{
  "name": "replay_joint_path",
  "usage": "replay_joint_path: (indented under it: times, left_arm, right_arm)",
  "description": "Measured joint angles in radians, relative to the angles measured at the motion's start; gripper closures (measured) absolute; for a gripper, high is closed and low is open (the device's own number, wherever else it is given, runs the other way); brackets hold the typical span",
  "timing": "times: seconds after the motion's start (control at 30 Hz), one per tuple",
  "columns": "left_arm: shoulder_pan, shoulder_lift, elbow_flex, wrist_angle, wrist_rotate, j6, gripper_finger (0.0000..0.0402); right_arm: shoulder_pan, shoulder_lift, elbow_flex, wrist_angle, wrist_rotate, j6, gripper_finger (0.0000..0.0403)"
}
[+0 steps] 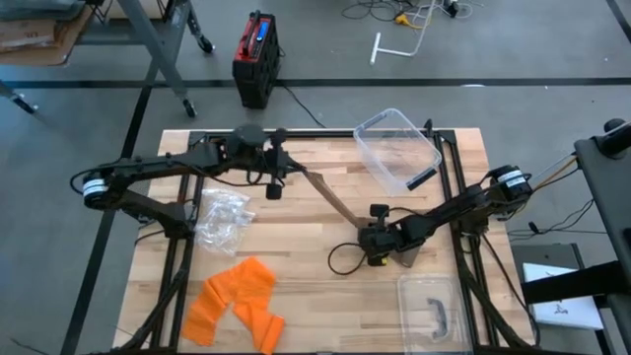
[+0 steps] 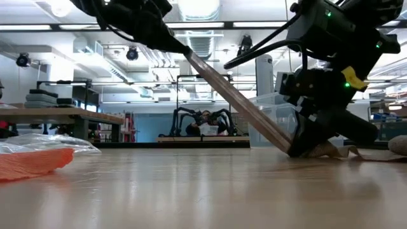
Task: Roll bandage
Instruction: Uncoil the brown bandage
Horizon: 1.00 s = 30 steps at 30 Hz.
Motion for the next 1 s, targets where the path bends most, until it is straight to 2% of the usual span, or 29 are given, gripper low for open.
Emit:
replay_joint_path:
  times: [0.1,0.23,0.4,0.63,0.77,1.0]
  left_arm:
    - [0.001,-0.009,-0.015,-0.014,-0.002,0.002,0.0401]
    - [0.04,-0.029,-0.033,-0.008,-0.07,0.017,0.0401]
    - [0.06,-0.021,-0.076,0.076,0.039,-0.04,0.0401]
    - [0.05,0.033,-0.168,0.188,0.042,-0.07,0.0401]
    - [0.05,0.039,-0.212,0.21,0.039,-0.073,0.0401]
    - [0.05,0.033,-0.244,0.182,0.041,-0.05,0.0401]
  right_arm:
    - [0.0,0.0,0.0,0.001,0.005,-0.006,0.0403]
    - [0.0,0.0,0.002,0.006,0.006,-0.004,0.0403]
    - [0.0,-0.001,0.068,0.0,-0.005,0.013,0.0403]
    - [-0.018,-0.002,0.184,0.017,-0.013,0.014,0.0397]
    - [-0.059,-0.003,0.203,0.018,-0.072,0.076,0.0357]
    - [-0.093,-0.003,0.196,0.027,-0.127,0.187,0.024]
